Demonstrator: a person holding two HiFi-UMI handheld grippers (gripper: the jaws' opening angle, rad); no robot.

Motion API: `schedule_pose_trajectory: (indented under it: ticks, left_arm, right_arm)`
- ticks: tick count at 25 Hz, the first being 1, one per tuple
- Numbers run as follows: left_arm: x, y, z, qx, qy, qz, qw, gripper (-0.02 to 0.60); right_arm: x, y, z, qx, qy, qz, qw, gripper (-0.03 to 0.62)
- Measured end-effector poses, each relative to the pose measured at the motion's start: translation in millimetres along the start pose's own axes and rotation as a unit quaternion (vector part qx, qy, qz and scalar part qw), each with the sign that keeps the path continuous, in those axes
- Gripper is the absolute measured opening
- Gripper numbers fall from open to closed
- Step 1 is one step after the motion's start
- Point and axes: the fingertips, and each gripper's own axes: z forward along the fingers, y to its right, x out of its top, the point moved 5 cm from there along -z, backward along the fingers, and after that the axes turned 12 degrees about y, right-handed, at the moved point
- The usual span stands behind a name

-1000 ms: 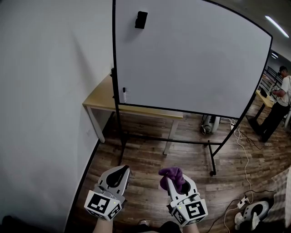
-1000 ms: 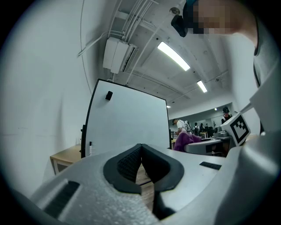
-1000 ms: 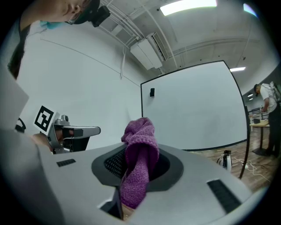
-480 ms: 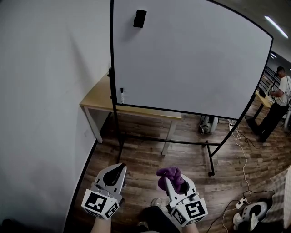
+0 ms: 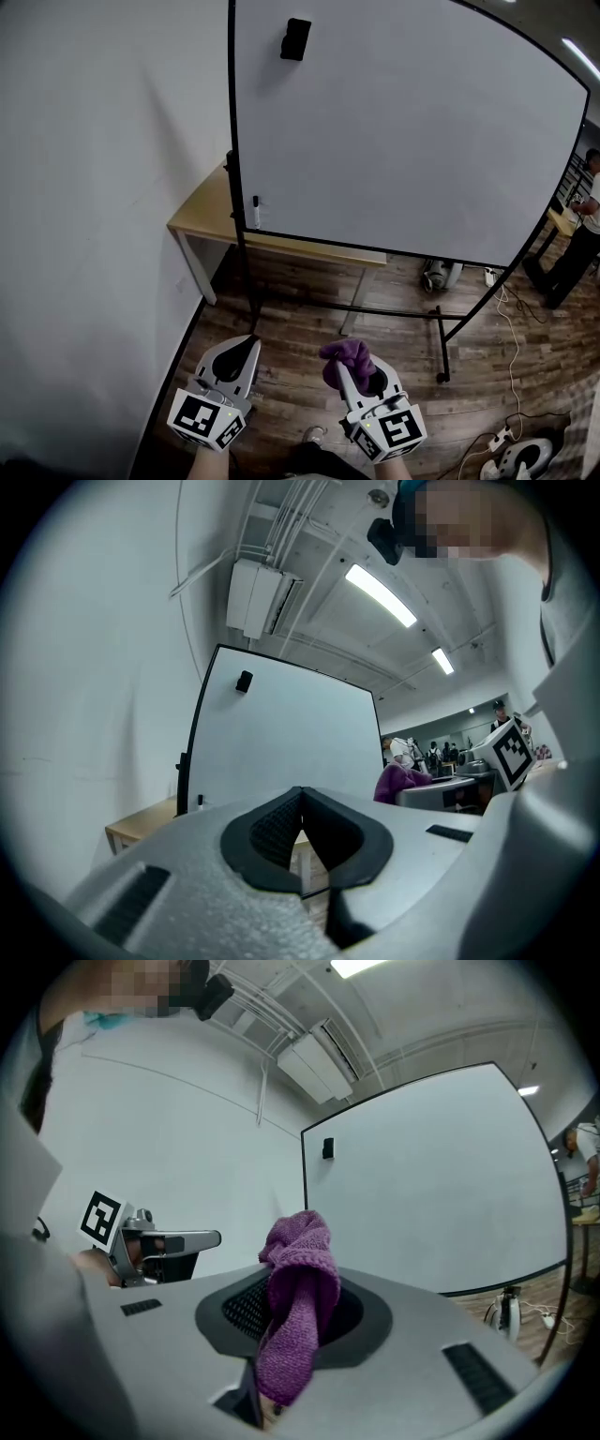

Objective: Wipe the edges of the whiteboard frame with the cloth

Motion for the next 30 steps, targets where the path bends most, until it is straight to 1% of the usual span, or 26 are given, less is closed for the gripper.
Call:
schedule_pose_trajectory:
  ticks: [6, 10, 17, 20, 25, 27, 30]
  left_arm:
    - [-9, -16, 46, 0.009, 0.006, 0.004, 0.9999, 0.017]
    - [-17, -21, 72, 0.015, 0.013, 0.003, 0.9998, 0.017]
    - [-27, -23, 101, 0.018, 0.018, 0.008, 0.9996, 0.017]
    - [-31, -29, 107, 0.022, 0.012, 0.011, 0.9996, 0.017]
    - [-38, -53, 113, 0.031, 0.010, 0.005, 0.9994, 0.017]
    - [-41, -65, 117, 0.029, 0.008, 0.003, 0.9995, 0.017]
    - [-45, -83, 126, 0.017, 0.009, -0.002, 0.9998, 0.017]
  right_arm:
    - [0, 40, 37, 0.009, 0.011, 0.007, 1.000, 0.086]
    - [-2, 66, 55, 0.008, 0.009, -0.002, 1.000, 0.086]
    - [-9, 96, 74, 0.012, 0.012, 0.002, 1.000, 0.086]
    - [-13, 101, 84, 0.016, 0.010, 0.008, 1.000, 0.086]
    - [-23, 100, 108, 0.020, 0.000, 0.009, 1.000, 0.086]
    - [-27, 100, 119, 0.018, -0.002, 0.010, 1.000, 0.086]
    - [-32, 98, 138, 0.007, -0.001, 0.010, 1.000, 0.086]
